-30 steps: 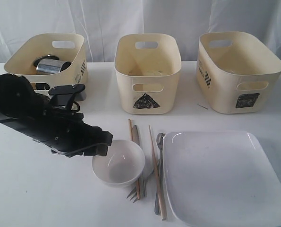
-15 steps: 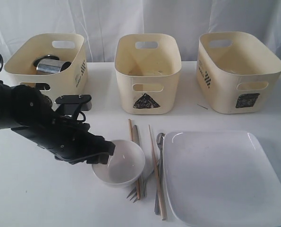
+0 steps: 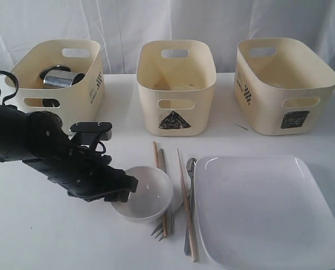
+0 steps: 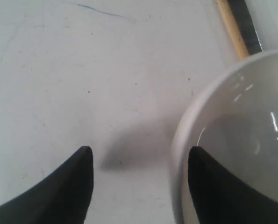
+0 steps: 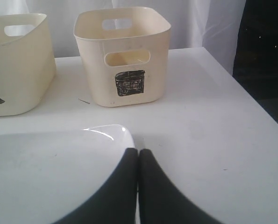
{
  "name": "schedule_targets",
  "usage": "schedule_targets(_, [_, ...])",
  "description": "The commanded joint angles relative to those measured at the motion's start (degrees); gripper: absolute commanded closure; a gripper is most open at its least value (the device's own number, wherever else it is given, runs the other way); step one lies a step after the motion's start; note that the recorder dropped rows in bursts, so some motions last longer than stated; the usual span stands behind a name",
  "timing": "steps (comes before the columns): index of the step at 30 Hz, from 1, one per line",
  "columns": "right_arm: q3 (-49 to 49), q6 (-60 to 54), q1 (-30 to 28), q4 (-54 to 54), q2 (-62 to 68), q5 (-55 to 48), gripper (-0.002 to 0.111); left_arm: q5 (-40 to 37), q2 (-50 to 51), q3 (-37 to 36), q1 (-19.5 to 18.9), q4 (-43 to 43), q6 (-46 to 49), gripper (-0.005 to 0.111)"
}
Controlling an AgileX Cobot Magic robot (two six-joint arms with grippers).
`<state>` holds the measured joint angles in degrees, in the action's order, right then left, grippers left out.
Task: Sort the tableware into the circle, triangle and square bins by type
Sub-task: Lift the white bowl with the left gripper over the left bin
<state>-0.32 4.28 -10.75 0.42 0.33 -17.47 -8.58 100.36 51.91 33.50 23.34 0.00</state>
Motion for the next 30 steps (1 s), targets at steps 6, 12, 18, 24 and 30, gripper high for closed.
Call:
schedule_targets(6, [0.32,-0.59,0.34,-0.06,-0.33,0.8,0.108,0.93,0.67,-0.45,0.49,2.34,2.35,0.081])
schedule_targets(12, [0.32,-0.59,0.34,-0.06,-0.33,0.8,0.108,0.67,-2.06,-0.45,0.49,1.84,6.44,0.107])
schedule_targets(18, [0.32,-0.59,0.34,-0.06,-0.33,0.8,0.108,0.14,-10.83,-0.45,-0.58,-1.6,6.44,0.107])
schedule_targets(24, [0.32,-0.59,0.34,-0.06,-0.33,0.8,0.108,1.92,-20.43,-0.23,-7.27,-6.46,6.44,0.107])
schedule_targets(30, [0.32,-0.59,0.34,-0.06,-0.33,0.8,0.108,2.17,-22.06,7.16,-16.85,-13.69,6.44,0.107])
